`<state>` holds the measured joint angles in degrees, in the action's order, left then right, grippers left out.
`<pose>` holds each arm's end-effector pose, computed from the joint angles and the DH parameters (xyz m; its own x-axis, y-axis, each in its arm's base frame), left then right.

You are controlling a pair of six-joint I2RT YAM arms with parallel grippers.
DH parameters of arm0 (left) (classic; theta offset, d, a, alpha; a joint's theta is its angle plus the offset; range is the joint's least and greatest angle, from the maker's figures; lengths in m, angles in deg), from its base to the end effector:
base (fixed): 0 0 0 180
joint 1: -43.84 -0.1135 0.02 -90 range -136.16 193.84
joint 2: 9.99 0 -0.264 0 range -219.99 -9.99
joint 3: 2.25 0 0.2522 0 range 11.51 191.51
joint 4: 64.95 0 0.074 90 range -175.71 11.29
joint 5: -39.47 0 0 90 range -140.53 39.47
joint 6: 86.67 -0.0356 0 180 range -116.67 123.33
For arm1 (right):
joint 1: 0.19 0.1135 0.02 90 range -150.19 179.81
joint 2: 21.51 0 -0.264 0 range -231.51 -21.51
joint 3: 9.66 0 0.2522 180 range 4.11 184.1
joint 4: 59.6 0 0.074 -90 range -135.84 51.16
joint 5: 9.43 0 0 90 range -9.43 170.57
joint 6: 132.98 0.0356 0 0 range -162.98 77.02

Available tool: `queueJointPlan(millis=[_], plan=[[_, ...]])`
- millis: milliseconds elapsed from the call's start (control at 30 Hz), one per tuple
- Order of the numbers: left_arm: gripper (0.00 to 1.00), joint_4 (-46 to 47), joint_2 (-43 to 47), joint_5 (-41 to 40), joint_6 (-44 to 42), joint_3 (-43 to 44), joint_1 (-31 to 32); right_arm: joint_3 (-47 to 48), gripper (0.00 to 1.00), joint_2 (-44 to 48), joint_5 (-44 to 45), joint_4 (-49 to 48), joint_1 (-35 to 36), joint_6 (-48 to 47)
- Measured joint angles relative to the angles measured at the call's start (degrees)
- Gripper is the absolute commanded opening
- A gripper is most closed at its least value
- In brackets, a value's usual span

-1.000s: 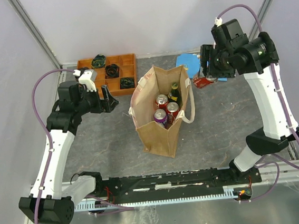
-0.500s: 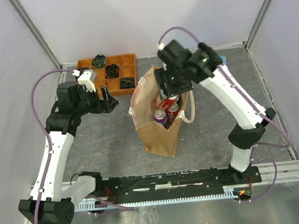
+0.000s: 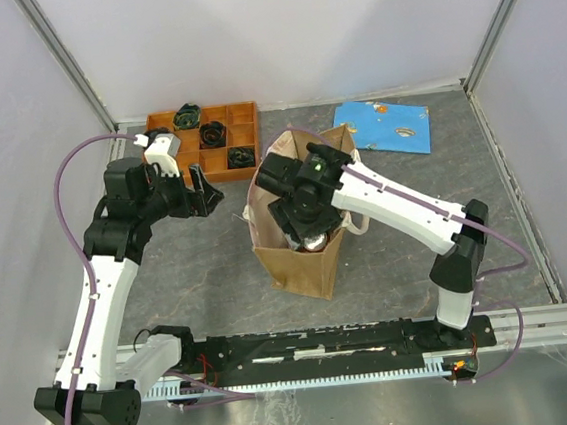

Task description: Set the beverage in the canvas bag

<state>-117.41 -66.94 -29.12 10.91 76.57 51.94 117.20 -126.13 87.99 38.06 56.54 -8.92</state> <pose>0.1985 -0.0414 0.3742 -0.5578 -0.0447 -0.8288 0.3720 0.8792 -0.2977 0.1945 0.2881 0.3586 -0.8942 -0.3505 -0.2785 -0.3747 0.9264 0.0374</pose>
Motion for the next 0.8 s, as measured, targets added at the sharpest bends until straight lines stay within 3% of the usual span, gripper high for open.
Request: queueJointPlan(millis=[433,633,800], plan=[[0.85,0.02,0.00,0.15,-0.04,-0.33,0.00,-11.15,0.00,5.27,-0.09,-4.22,3.04,4.94],[0.85,0.02,0.00,0.13,-0.04,-0.42,0.00,-9.97,0.00,4.96,1.01,-4.87,3.06,5.14],[0.85,0.02,-0.04,0.15,-0.04,-0.42,0.00,-3.23,0.00,2.67,3.41,-1.90,3.06,5.07]])
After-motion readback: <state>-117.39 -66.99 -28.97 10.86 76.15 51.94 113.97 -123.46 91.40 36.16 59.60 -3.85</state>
